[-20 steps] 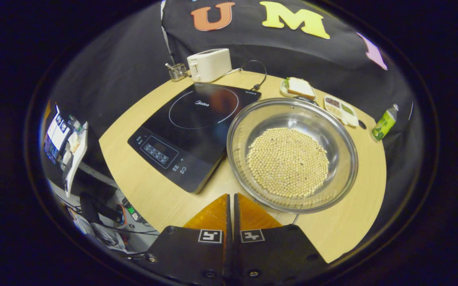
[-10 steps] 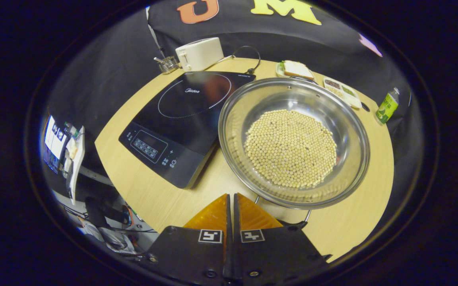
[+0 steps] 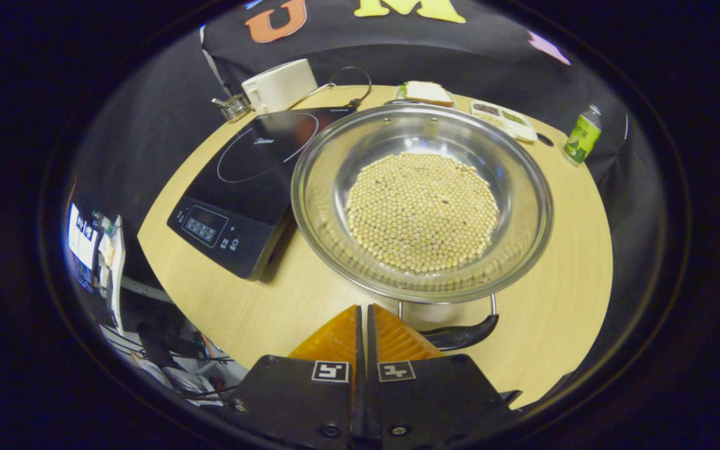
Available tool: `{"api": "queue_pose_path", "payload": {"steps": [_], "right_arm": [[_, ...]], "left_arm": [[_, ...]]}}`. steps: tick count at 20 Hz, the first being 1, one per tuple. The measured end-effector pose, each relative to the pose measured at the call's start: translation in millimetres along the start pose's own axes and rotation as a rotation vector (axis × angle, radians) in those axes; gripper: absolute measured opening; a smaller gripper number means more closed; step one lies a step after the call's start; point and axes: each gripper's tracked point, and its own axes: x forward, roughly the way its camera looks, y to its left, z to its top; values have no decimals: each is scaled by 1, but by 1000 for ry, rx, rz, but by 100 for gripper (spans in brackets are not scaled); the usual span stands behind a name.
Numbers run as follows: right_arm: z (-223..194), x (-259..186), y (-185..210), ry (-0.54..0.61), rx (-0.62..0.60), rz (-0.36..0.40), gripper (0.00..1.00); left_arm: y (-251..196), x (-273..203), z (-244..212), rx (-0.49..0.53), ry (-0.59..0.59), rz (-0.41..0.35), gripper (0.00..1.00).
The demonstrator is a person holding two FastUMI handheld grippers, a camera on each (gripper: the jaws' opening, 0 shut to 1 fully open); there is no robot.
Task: First push the handle of the pot to place it horizontally, then grasp the pot with both hands and set it on the induction cooktop.
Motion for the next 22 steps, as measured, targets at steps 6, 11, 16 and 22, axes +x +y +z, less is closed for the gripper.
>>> {"api": "queue_pose_path", "payload": {"steps": [6, 11, 16, 22], "right_arm": [[-3, 0, -49, -23, 58, -57, 0], [-2, -3, -85, -30, 103, -95, 4], [3, -6, -117, -33, 123, -132, 0], [18, -8, -156, -25, 113, -179, 4]], "left_arm": [[-19, 12, -3, 9, 8, -48, 96], [-38, 20, 0, 17, 15, -79, 96], [-50, 30, 3, 32, 17, -89, 96], [-63, 50, 2, 18, 24, -76, 96]]}}
